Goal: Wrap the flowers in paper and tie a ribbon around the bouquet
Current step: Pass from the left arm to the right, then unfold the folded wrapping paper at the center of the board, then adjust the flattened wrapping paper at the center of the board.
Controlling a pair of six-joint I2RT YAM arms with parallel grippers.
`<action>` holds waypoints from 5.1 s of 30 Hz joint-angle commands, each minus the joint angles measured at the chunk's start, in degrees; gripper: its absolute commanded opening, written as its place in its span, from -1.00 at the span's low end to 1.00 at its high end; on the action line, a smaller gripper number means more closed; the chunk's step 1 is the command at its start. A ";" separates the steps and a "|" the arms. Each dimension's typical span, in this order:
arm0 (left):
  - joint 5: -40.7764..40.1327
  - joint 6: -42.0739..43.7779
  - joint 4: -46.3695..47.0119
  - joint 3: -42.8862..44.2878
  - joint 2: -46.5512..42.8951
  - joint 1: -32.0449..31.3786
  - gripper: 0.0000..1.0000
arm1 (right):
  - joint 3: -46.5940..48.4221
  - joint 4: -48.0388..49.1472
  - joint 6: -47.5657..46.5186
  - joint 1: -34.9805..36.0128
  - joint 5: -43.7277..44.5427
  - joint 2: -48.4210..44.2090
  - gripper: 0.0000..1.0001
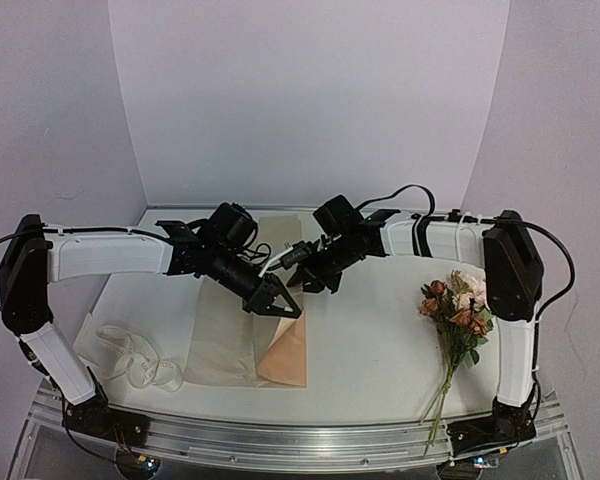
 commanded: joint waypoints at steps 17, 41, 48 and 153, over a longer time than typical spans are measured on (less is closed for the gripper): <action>-17.90 -38.35 26.62 -14.79 -5.15 23.40 0.20 | 1.07 -8.74 -11.64 0.33 1.36 -7.29 -1.00; -32.09 -51.66 20.64 -11.75 13.56 26.25 0.02 | 8.86 -38.66 -37.53 -4.65 -4.66 -10.75 -1.00; -36.85 -52.38 16.52 -14.78 11.34 26.51 0.02 | 5.92 -48.35 -46.24 -6.97 7.56 -14.60 -1.00; -43.12 -70.42 14.74 -36.92 -17.07 24.13 0.46 | 12.43 -26.28 -46.82 0.36 17.14 11.02 -0.14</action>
